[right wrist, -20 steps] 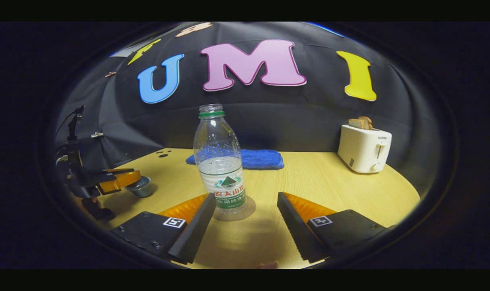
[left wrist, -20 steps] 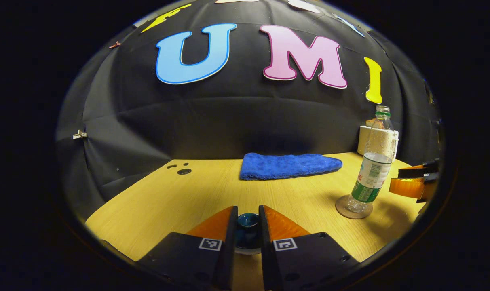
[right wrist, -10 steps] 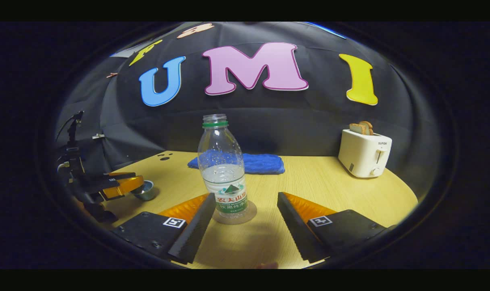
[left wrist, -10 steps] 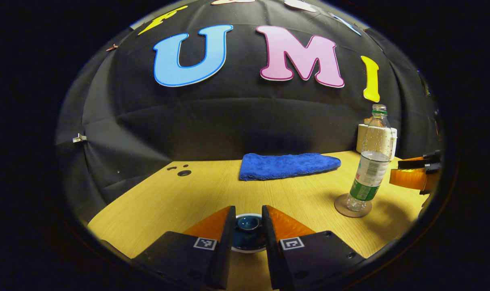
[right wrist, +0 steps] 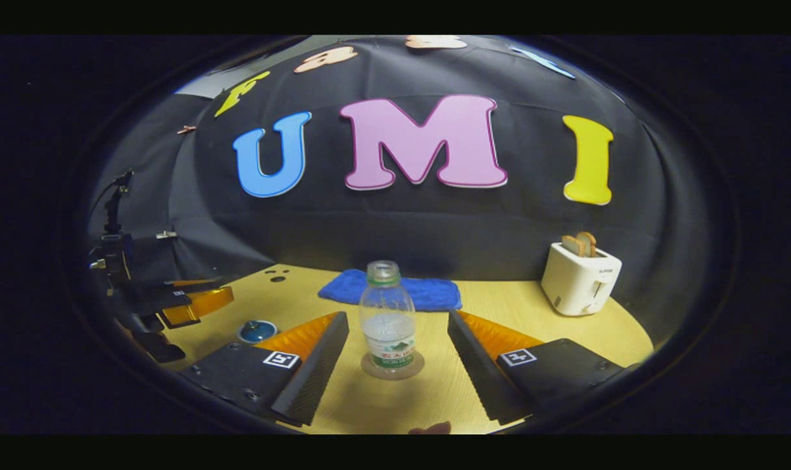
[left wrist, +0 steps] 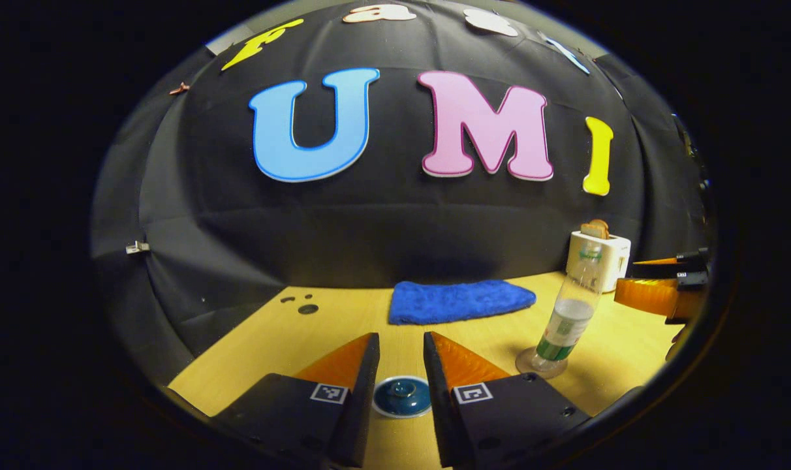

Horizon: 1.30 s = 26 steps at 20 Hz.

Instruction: Open the teacup lid with one hand, grasp the water bottle and pour water into the teacup with the other hand; after pouring, place the water bottle on the coaster and then close the teacup lid.

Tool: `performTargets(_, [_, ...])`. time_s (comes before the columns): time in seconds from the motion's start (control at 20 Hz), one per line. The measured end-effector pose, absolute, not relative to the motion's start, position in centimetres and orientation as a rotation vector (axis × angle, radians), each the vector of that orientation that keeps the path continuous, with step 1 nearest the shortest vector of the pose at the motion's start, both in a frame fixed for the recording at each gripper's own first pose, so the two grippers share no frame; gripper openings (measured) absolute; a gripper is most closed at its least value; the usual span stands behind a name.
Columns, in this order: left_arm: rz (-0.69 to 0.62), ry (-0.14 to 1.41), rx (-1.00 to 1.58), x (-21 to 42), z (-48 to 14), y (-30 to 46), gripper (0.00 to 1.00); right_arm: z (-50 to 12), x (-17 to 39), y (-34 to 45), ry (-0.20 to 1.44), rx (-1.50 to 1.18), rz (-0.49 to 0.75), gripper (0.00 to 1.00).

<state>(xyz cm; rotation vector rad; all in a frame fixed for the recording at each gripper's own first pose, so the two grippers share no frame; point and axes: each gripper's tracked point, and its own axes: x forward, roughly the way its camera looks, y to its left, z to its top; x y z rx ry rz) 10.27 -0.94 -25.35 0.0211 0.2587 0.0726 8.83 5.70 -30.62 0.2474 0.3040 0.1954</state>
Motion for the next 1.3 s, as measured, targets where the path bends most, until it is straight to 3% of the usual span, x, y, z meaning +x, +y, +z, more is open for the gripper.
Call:
performTargets(0.05, [0.071,0.251,0.012,10.0,-23.8,-1.0,0.44,-29.2,8.6,5.5,0.295,0.249,0.193,0.95])
performTargets(0.45, [0.07,0.181,0.04,8.2,-12.8,-0.1,0.47,-18.6,7.2,3.5,0.219,0.238,0.16,0.95])
performTargets(0.9, [0.015,0.151,0.066,4.7,-7.1,-1.6,0.54,-12.6,5.0,3.4,0.161,0.23,0.163,0.95])
performTargets(1.3, [-0.007,0.13,0.065,3.6,-5.5,-2.2,0.76,-10.9,4.1,2.7,0.14,0.229,0.142,0.95])
